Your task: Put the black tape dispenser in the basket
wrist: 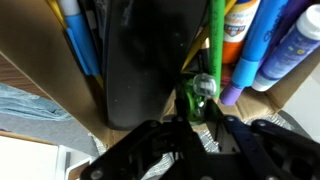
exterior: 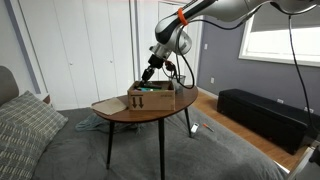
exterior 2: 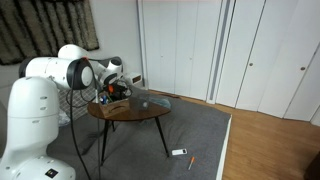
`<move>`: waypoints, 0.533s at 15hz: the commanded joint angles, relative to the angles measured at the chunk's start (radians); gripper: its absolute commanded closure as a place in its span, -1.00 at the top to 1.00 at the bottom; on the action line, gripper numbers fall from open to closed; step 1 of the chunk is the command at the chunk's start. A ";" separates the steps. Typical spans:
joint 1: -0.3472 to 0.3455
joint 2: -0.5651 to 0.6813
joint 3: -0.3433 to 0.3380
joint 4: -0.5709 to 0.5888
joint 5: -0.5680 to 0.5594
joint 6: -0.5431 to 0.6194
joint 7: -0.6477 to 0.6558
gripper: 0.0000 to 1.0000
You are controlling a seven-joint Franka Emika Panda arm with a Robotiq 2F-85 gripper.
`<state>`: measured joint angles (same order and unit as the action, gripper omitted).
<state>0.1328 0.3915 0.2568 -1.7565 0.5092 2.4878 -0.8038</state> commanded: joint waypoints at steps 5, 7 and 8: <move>-0.037 -0.115 0.018 -0.034 -0.050 -0.019 0.066 -0.88; -0.060 -0.188 0.020 -0.067 -0.012 -0.016 0.053 -0.88; -0.065 -0.229 0.005 -0.092 -0.019 -0.017 0.071 -0.88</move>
<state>0.1061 0.2971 0.2609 -1.7579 0.4797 2.4854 -0.7663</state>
